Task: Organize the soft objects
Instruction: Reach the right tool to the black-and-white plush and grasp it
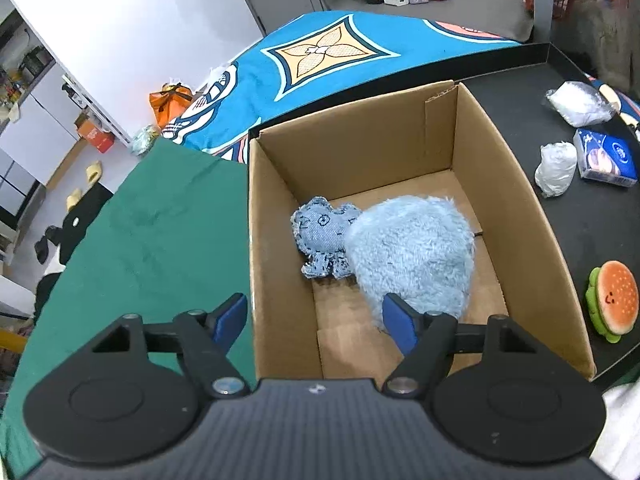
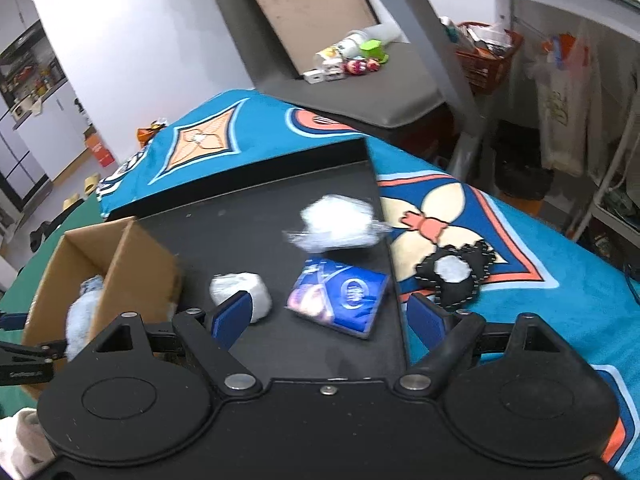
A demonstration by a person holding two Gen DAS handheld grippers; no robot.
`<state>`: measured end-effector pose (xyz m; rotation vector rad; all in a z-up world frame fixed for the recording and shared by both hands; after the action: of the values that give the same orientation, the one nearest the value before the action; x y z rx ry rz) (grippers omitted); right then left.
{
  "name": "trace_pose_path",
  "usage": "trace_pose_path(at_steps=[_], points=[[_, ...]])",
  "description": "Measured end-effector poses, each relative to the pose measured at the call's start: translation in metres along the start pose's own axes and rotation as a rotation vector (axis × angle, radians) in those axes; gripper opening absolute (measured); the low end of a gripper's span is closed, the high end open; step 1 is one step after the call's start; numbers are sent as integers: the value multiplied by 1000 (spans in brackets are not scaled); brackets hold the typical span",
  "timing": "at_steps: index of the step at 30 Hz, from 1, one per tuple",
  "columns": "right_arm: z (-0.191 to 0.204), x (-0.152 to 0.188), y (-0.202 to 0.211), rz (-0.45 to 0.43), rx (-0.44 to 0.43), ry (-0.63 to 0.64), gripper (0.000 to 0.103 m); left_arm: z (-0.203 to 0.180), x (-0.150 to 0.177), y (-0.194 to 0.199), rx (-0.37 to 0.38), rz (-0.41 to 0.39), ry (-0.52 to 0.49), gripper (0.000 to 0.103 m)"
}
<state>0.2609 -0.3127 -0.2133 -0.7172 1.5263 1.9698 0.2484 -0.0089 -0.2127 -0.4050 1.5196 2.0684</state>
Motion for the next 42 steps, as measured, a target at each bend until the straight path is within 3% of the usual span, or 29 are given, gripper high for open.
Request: trace_pose_path(at_steps=[8, 12, 28, 35, 38, 39, 42], points=[[-36, 0, -16, -40, 30, -54, 83, -3, -7, 2, -54, -17, -9, 80], [-50, -5, -23, -61, 32, -52, 81, -5, -7, -4, -86, 14, -22, 80], [-106, 9, -44, -75, 65, -151, 55, -18, -10, -2, -160, 70, -96, 81], [-110, 18, -55, -41, 63, -136, 53, -21, -12, -1, -185, 78, -110, 81], [-108, 18, -55, -40, 48, -129, 39, -24, -12, 0, -191, 86, -125, 81], [-107, 18, -56, -33, 37, -126, 29, -26, -12, 0, -191, 87, -132, 81], [-106, 22, -53, -26, 20, -121, 25, -28, -13, 1, -193, 84, -137, 81]])
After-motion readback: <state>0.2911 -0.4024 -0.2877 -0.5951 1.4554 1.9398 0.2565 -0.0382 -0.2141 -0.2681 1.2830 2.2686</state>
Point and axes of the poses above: each gripper's, at about its wrist camera, not at the fingertips, and y roughly against the way its jaws point, z to its left, x to its underside, the point moved 3 cm from there along -y, roughly the way its jaws point, and after that the axes turned 6 degrees about -z, right-handed, at the moved point
